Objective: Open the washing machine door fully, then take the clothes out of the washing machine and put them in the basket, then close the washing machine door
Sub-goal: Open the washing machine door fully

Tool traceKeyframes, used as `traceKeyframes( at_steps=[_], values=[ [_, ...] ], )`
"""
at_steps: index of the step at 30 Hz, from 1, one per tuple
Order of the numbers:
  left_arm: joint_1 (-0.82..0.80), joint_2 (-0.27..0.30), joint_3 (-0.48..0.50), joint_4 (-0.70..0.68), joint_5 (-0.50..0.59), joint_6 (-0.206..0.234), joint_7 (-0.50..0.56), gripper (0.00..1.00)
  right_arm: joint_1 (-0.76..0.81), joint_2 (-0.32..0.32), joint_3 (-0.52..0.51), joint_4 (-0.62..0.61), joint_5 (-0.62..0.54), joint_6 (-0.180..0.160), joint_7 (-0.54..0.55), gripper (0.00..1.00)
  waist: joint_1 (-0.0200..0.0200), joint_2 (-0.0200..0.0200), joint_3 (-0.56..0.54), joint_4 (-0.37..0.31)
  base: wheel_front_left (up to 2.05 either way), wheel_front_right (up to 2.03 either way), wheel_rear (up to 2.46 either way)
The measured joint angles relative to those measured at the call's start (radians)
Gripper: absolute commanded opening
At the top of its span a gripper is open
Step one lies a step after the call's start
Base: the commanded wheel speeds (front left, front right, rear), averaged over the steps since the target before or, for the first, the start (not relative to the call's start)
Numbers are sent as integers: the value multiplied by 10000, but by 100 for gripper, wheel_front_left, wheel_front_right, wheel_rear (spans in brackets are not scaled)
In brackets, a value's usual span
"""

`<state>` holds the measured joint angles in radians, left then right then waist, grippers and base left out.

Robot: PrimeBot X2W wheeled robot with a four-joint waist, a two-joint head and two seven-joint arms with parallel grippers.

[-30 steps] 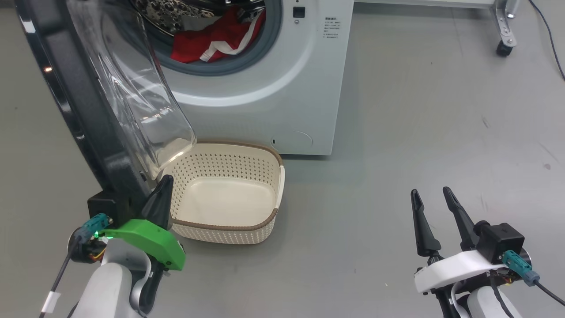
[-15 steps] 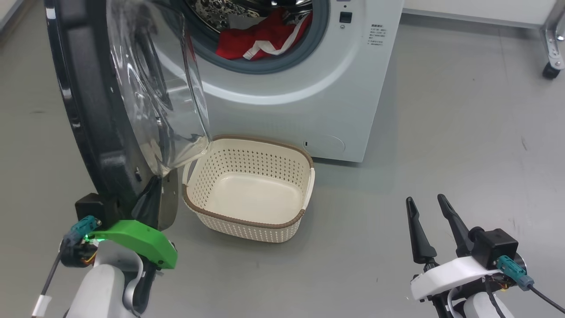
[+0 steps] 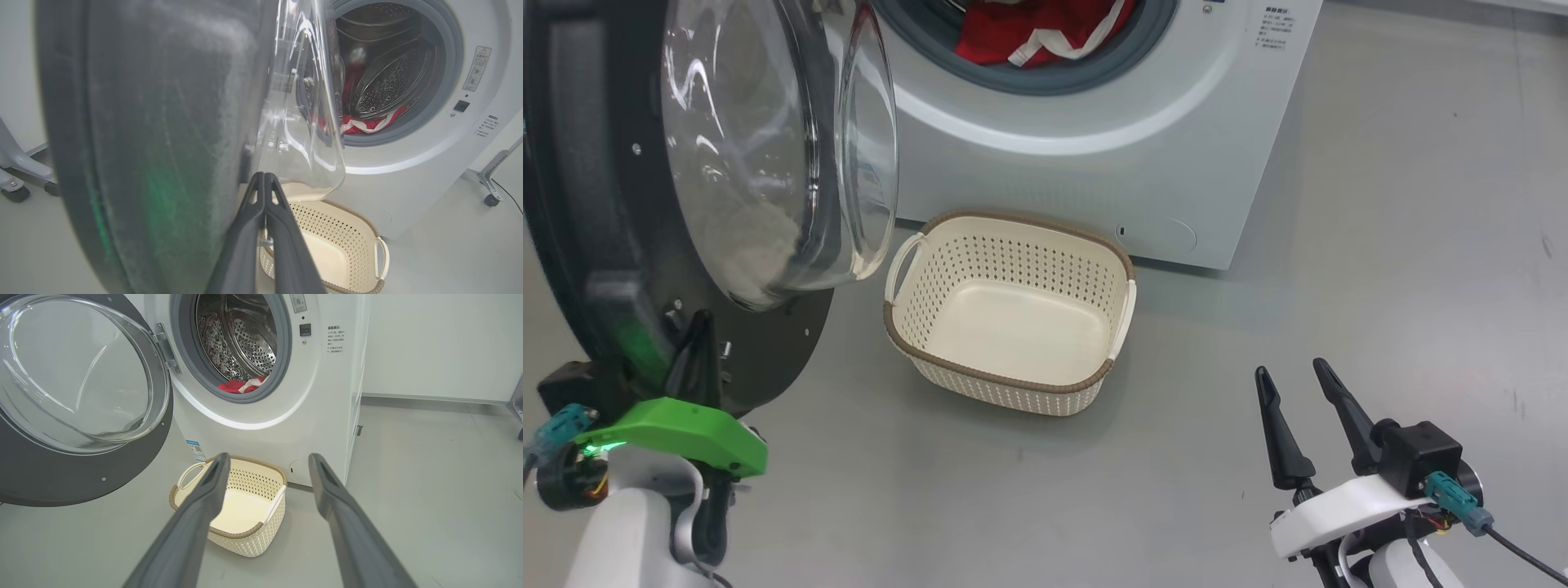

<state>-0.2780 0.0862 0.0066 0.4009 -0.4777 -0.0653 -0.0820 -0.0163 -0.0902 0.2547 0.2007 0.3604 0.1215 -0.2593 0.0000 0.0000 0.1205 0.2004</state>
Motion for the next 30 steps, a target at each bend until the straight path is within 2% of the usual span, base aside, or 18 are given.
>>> traceKeyframes(
  at_steps=[15, 30],
  values=[
    [-541, 644, 1323, -127, -742, 295, -219, 0, -641, -128, 128, -4, -196, 2, 0, 100, 0, 0, 1179, 209, 0, 0, 0],
    [-1228, 1335, 2504, 318, -1534, 385, -217, 0, -1145, -420, 115, -23, -443, 2, 134, 100, 0, 0, 2320, 277, 0, 0, 0]
  ],
)
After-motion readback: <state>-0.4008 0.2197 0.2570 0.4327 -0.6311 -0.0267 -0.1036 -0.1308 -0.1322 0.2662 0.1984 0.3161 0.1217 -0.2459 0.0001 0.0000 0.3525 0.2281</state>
